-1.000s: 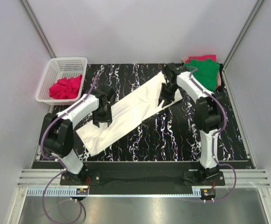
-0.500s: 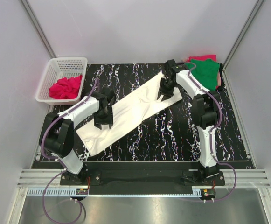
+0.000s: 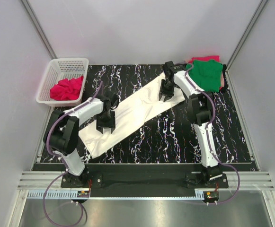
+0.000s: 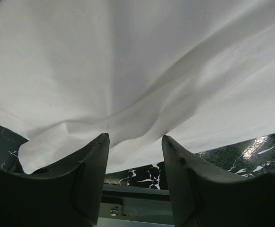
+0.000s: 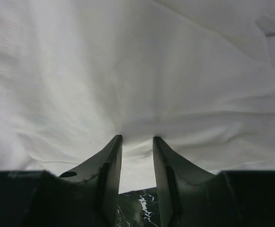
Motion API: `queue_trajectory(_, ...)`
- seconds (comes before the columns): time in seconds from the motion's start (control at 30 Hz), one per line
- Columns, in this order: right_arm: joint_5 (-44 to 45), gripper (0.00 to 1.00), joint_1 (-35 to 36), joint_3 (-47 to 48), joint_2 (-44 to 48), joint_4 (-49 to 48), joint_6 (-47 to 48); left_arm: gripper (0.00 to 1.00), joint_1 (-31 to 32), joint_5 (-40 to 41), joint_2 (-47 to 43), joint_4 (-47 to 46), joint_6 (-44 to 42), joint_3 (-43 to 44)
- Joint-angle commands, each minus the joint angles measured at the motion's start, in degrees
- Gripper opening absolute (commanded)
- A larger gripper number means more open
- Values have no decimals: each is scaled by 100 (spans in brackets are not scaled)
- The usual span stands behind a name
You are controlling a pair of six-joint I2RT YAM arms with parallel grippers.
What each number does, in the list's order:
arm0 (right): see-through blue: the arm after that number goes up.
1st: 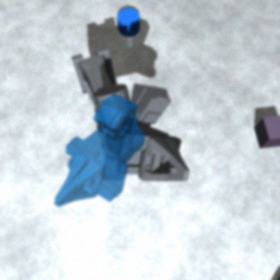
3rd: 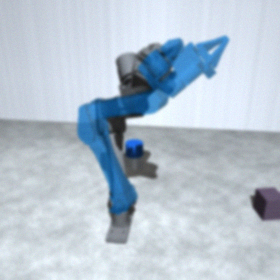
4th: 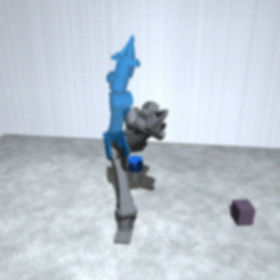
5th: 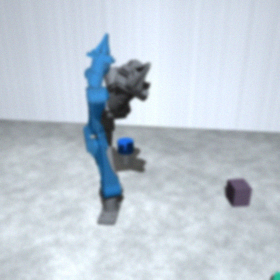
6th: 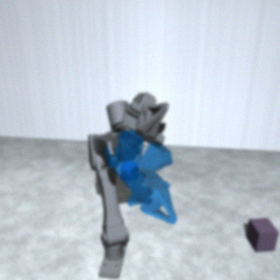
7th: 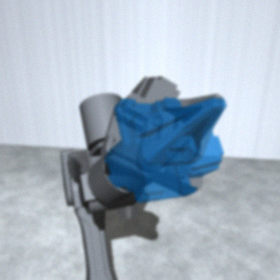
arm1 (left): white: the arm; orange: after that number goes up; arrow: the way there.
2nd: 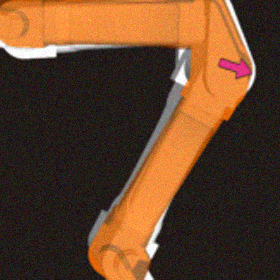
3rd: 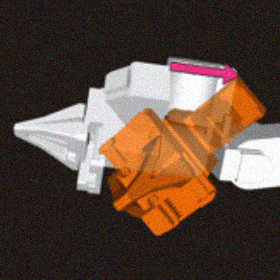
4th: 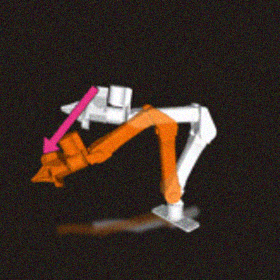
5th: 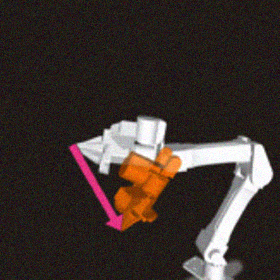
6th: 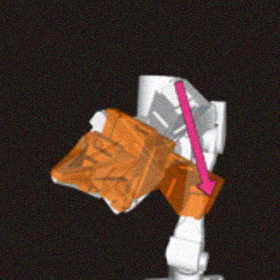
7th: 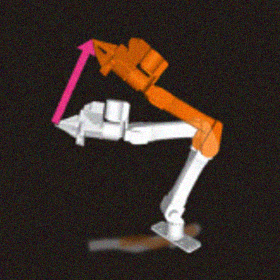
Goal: Fold and stack the t-shirts
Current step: Fold the tshirt
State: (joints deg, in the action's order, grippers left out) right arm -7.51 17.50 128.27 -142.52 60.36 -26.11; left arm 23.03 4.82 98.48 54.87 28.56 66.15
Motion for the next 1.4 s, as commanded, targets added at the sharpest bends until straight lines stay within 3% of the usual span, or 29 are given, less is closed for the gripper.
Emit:
queue_trajectory(0.0, 373, 39, -9, 479, -328, 309, 115, 53, 26, -86, 189, -108, -131, 170)
queue_trajectory(0.03, 460, 38, -1, 576, -381, 458, 115, 53, 18, -86, 224, -108, -140, 188)
queue_trajectory(0.07, 496, 23, -1, 594, -443, 503, 115, 52, 18, -104, 259, -100, -157, 196)
queue_trajectory(0.2, 680, 0, -9, 612, -549, 670, 106, 38, 18, -78, 418, -47, -184, 153)
queue_trajectory(0.27, 724, 0, -9, 612, -584, 723, 97, 28, 18, -69, 453, -21, -210, 109)
queue_trajectory(0.3, 716, 0, -9, 664, -610, 767, 88, 17, 26, -69, 462, -12, -210, 48)
queue_trajectory(0.43, 855, 0, -36, 1182, -856, 1091, 71, 0, 18, -192, 488, 24, -280, -146)
queue_trajectory(0.6, 918, 0, -115, 2218, -1296, 1505, 54, 0, 26, -113, 401, 15, -324, -401)
queue_trajectory(0.8, 768, 0, -334, 2764, -1550, 1540, -69, 0, 26, -209, 462, 6, -395, -445)
queue_trajectory(1.37, -479, 0, -677, 3152, -1832, 899, -79, 0, 694, -719, 875, -12, -386, 73)
